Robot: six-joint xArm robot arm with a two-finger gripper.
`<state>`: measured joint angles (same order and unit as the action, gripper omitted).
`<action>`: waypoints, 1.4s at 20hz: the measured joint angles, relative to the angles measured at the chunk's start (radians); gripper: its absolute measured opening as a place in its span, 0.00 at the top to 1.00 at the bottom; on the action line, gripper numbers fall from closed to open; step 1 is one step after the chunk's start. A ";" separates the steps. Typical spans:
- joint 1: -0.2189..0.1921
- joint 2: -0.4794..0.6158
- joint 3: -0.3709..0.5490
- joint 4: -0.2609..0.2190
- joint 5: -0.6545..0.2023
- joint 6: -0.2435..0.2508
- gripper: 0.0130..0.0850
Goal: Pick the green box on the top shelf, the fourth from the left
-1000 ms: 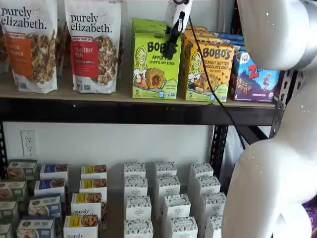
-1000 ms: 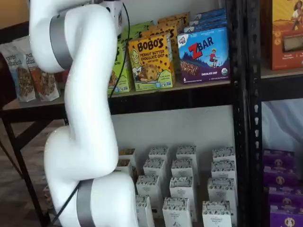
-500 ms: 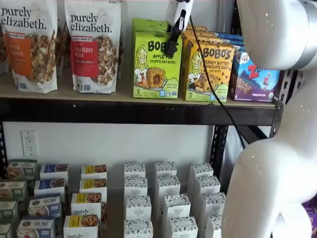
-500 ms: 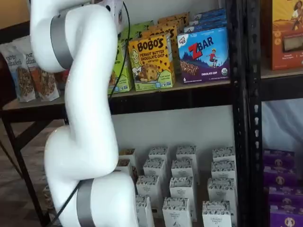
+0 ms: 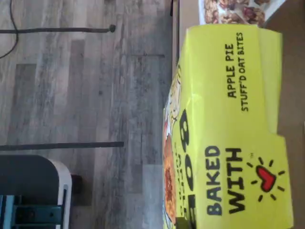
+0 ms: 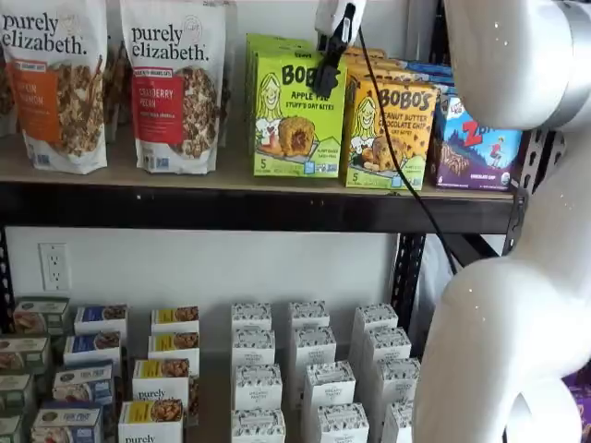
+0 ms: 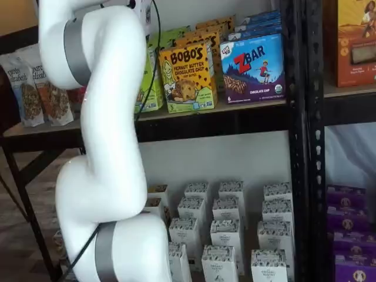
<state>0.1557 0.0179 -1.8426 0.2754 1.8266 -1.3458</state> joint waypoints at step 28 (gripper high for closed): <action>-0.046 -0.259 0.214 0.030 0.091 -0.023 0.83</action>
<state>0.1102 -0.2415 -1.6288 0.3053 1.9177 -1.3684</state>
